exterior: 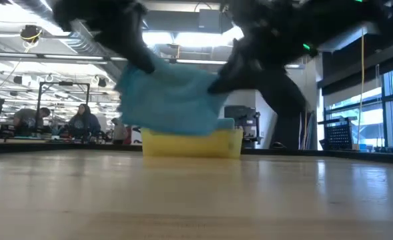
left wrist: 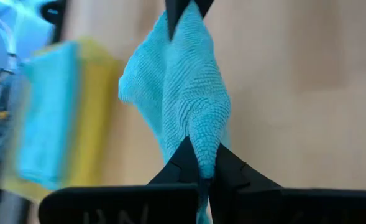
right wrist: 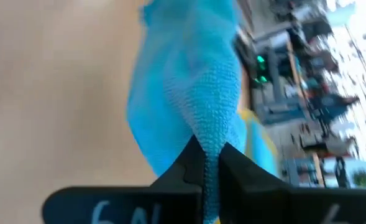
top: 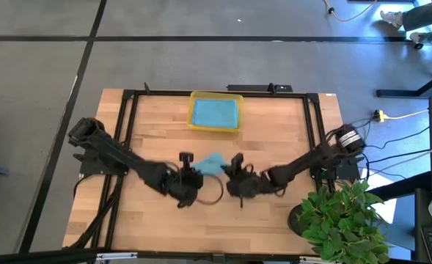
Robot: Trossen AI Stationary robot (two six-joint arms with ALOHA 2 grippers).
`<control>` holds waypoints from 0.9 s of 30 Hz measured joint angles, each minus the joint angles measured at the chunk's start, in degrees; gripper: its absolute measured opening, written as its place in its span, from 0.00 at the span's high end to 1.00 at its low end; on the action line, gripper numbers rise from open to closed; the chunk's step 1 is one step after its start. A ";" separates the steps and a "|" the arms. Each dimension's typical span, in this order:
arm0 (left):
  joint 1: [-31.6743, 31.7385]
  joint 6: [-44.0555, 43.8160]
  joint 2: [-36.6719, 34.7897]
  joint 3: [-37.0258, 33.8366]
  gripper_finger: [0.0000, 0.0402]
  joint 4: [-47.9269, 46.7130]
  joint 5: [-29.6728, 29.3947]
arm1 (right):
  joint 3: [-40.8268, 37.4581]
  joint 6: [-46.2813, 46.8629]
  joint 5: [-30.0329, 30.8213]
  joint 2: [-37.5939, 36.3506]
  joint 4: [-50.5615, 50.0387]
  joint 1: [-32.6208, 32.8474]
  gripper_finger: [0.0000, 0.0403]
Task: Fold microfiber towels
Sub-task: Put the blue towel into the yellow bin
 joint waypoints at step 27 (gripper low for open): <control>57.05 56.45 -5.84 0.07 1.00 27.31 32.06 | 0.39 -5.28 -22.57 -14.01 -1.58 -44.27 0.97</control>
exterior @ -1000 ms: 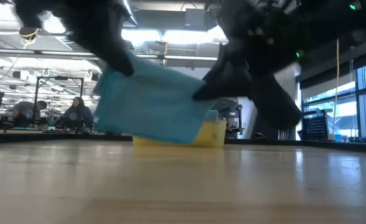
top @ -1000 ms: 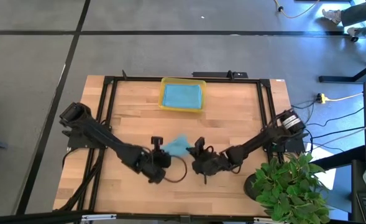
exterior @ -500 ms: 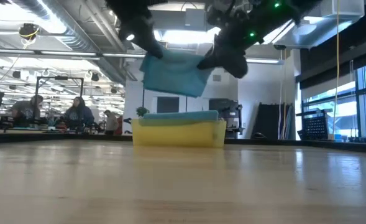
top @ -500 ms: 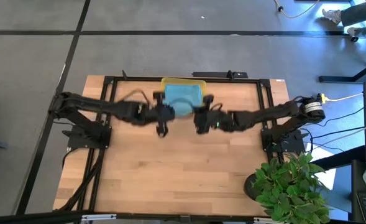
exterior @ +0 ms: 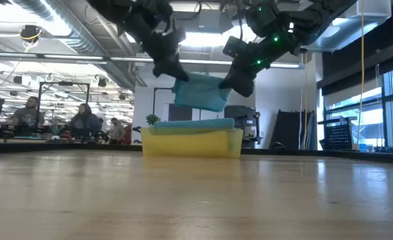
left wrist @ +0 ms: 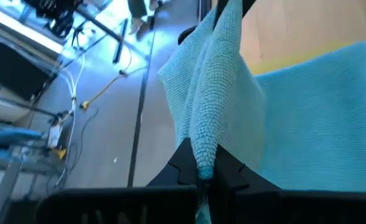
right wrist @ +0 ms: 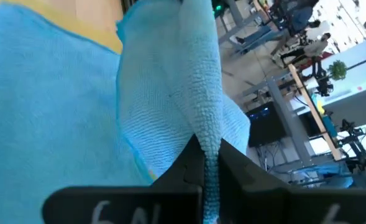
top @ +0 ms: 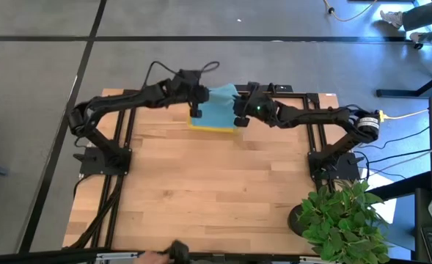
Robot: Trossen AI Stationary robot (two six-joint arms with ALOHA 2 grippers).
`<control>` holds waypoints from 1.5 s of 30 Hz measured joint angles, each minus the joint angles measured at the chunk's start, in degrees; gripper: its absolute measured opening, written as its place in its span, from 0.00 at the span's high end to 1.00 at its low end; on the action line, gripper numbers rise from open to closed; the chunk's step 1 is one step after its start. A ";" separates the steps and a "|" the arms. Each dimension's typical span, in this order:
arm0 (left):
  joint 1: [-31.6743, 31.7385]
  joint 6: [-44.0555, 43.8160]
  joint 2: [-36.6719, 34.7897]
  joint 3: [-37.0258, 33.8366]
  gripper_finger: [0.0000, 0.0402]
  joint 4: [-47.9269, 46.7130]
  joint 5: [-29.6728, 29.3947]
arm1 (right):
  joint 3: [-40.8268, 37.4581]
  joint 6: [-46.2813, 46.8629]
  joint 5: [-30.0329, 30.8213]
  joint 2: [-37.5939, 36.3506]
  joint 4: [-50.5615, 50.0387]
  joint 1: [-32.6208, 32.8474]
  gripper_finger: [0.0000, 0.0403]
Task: Fold microfiber towels
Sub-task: Put the blue towel into the yellow bin
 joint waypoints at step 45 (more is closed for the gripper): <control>6.95 13.11 11.11 -0.13 1.00 -3.80 12.49 | 8.90 -6.22 -12.76 13.51 -13.87 -3.39 0.97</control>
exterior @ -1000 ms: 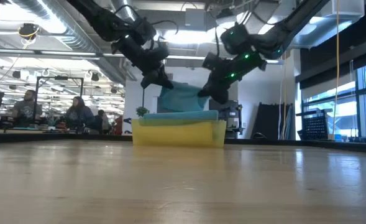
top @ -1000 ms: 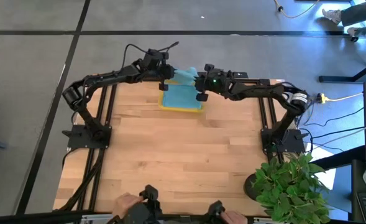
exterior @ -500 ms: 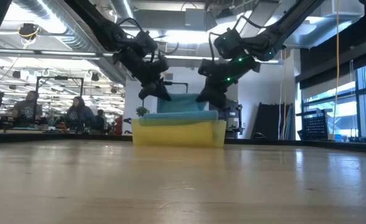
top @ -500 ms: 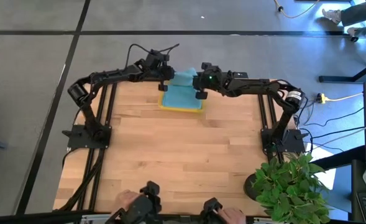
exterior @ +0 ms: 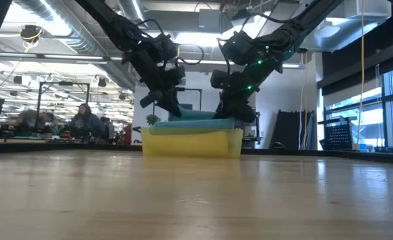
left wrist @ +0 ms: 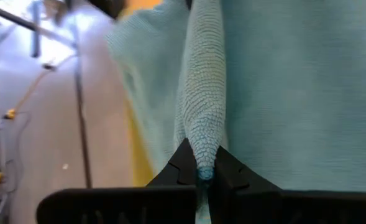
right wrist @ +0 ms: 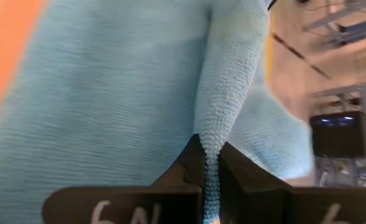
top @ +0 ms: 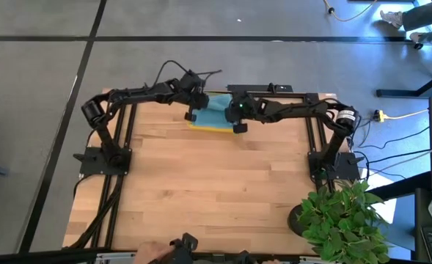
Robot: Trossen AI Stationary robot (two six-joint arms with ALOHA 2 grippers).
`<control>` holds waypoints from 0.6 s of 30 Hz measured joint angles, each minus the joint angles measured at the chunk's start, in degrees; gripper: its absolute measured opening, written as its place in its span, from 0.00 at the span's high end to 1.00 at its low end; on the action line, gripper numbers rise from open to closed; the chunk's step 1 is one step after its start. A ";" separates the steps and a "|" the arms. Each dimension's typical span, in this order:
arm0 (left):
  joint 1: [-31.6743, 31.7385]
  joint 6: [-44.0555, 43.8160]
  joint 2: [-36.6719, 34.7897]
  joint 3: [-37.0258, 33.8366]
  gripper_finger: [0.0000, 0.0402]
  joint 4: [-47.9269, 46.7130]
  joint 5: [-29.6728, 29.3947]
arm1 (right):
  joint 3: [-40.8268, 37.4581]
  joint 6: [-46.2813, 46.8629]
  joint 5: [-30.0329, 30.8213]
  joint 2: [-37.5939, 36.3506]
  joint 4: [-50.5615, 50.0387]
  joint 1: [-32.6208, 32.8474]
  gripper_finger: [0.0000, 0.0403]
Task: Fold microfiber towels
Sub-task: Put the blue towel into the yellow bin
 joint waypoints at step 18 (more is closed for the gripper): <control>-5.70 -6.95 -0.02 0.02 0.73 -10.16 -4.48 | 0.00 4.54 -11.25 -0.18 -4.66 1.84 0.63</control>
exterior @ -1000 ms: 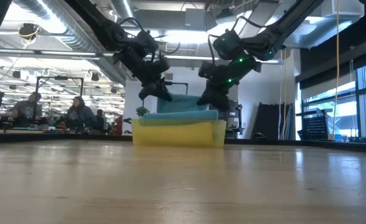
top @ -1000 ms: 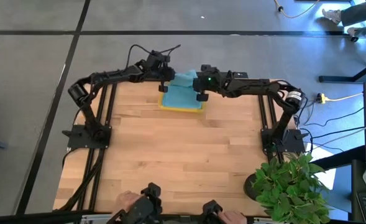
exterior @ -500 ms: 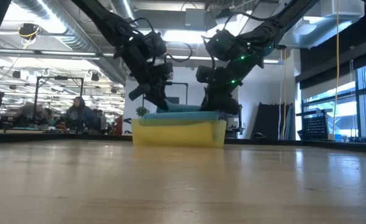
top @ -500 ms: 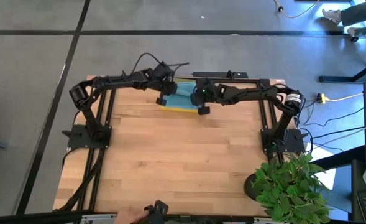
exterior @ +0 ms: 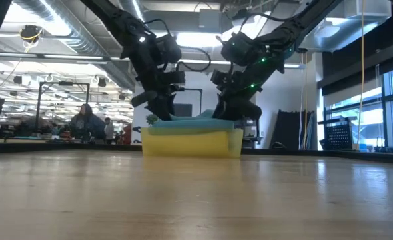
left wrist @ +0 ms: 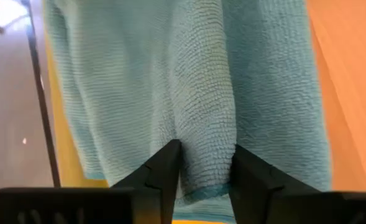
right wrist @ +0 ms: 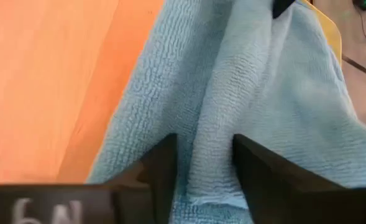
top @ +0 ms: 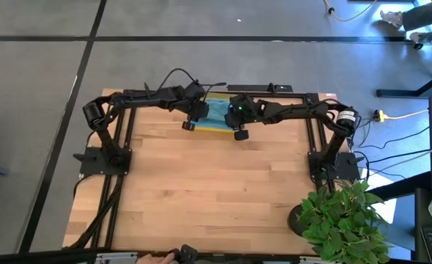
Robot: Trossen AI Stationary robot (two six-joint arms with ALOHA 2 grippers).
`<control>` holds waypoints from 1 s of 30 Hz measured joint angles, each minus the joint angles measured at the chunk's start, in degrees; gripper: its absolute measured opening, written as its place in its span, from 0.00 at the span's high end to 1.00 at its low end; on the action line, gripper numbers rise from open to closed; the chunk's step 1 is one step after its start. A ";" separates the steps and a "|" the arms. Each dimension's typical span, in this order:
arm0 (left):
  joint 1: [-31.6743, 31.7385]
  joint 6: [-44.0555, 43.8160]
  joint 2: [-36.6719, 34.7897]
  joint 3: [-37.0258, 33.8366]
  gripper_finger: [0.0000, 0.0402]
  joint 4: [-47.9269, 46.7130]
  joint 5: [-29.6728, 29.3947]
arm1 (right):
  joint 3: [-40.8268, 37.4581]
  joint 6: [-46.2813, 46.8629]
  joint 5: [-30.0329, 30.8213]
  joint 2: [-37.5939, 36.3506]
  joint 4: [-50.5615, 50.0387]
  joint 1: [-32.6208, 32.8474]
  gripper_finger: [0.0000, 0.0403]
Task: Fold microfiber towels
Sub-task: Put the blue towel into the yellow bin
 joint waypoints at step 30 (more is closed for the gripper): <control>10.14 -23.10 0.73 -9.35 0.73 33.85 36.24 | -5.01 21.34 -33.10 2.16 28.76 -13.44 0.95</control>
